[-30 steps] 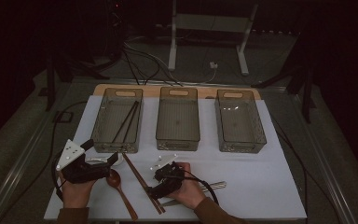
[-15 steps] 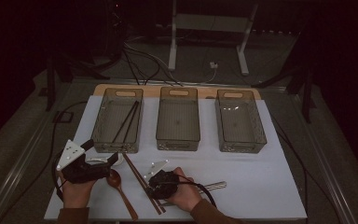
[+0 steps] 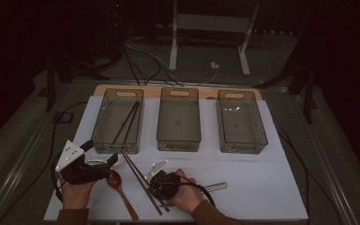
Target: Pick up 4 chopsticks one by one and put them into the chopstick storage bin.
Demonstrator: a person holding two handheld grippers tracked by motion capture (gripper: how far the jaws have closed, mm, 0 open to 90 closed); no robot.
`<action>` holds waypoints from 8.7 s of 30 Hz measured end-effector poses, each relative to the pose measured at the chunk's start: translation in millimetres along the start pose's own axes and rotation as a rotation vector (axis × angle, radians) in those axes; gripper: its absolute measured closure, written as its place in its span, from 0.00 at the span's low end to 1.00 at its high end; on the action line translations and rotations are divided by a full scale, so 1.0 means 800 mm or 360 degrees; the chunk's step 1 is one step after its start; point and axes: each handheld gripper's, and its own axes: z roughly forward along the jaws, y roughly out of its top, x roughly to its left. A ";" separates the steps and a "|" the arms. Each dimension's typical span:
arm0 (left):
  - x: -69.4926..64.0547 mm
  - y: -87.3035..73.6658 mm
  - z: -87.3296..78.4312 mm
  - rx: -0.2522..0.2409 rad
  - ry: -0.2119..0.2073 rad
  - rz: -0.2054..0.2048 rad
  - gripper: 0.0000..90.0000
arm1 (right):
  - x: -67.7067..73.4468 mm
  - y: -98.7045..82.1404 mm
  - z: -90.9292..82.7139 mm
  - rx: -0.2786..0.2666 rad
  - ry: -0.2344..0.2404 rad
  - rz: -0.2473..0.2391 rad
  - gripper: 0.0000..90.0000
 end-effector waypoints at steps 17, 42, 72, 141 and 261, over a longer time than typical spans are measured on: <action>0.000 -0.002 0.002 0.0012 -0.0005 -0.0002 0.01 | 0.004 0.004 0.002 0.0050 -0.0058 0.0114 0.89; 0.000 -0.002 0.004 0.0016 -0.0006 0.0000 0.01 | 0.005 0.001 0.000 0.0052 -0.0120 0.0215 0.93; -0.007 -0.005 0.014 0.0070 -0.0058 -0.0037 0.01 | -0.001 0.003 -0.036 -0.0341 -0.0204 0.0288 0.93; -0.033 0.015 0.050 0.0164 -0.0550 -0.0317 0.96 | -0.039 -0.018 -0.075 -0.0550 -0.0258 0.0302 0.01; 0.092 0.103 0.187 0.0298 -0.0031 -0.0445 0.95 | -0.125 -0.130 -0.163 -0.0861 -0.0450 0.0501 0.00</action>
